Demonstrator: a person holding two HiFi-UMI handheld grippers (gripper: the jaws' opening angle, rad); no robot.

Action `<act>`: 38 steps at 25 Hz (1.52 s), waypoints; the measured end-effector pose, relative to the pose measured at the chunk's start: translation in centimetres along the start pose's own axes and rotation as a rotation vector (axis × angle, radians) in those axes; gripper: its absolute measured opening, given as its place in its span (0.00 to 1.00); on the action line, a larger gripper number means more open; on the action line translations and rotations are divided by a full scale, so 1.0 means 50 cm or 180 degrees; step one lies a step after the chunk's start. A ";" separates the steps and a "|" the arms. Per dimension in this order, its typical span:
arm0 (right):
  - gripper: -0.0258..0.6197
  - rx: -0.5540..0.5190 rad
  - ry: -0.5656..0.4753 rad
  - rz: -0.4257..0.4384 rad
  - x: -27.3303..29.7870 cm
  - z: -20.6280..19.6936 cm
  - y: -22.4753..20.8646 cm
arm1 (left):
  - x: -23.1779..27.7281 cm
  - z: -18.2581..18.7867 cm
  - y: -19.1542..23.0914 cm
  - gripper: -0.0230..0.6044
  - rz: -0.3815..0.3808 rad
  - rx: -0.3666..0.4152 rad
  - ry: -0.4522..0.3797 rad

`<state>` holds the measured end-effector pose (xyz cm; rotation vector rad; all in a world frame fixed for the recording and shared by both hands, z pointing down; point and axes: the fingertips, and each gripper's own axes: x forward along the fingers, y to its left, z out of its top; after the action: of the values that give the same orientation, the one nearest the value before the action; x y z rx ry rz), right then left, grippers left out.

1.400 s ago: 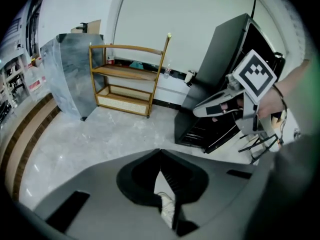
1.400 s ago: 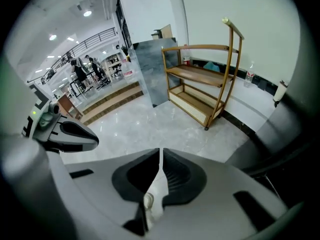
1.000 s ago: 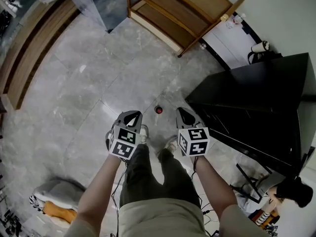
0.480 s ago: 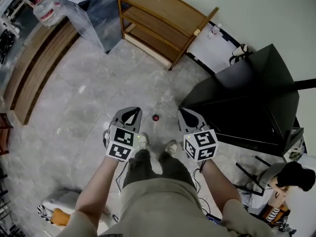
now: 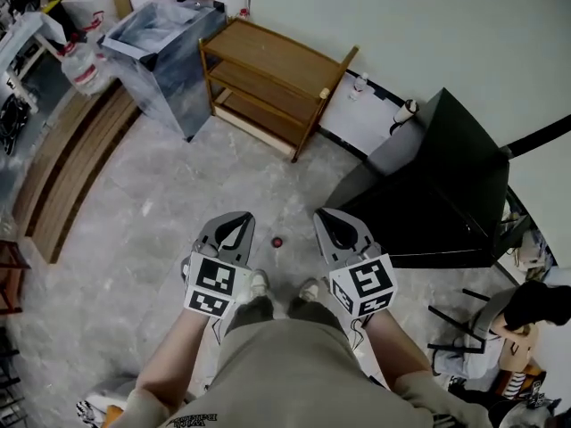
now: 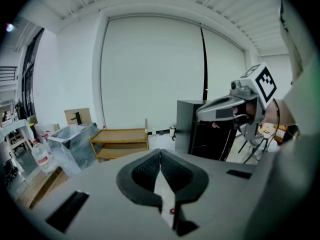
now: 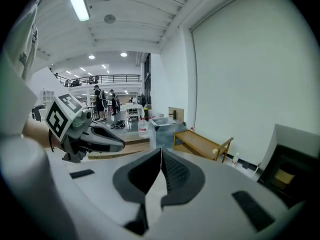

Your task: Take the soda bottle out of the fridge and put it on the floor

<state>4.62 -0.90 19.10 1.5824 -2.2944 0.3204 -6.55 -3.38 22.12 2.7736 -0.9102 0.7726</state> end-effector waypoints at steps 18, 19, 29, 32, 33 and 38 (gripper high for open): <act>0.04 -0.0211 -0.1122 -0.0568 -0.307 0.236 -0.023 | -0.169 0.302 -0.124 0.05 -0.0135 0.0623 -0.1246; 0.04 -0.0220 -0.1207 -0.0636 -0.327 0.247 -0.031 | -0.174 0.310 -0.131 0.05 -0.0117 0.0585 -0.1298; 0.03 -0.0356 -0.1397 -0.1050 -0.415 0.252 -0.078 | -0.173 0.349 -0.180 0.05 -0.0194 0.0600 -0.1310; 0.03 -0.0372 -0.1353 -0.1059 -0.413 0.243 -0.076 | -0.175 0.352 -0.183 0.05 -0.0204 0.0610 -0.1346; 0.03 -0.0360 -0.1337 -0.1050 -0.411 0.242 -0.077 | -0.175 0.353 -0.183 0.05 -0.0205 0.0605 -0.1352; 0.03 -0.0362 -0.1303 -0.1019 -0.397 0.244 -0.079 | -0.171 0.345 -0.167 0.05 -0.0168 0.0564 -0.1299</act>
<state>13.00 10.27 0.00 2.0664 -2.2273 -0.2306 -0.12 3.26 3.26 3.1657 -0.8561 0.2916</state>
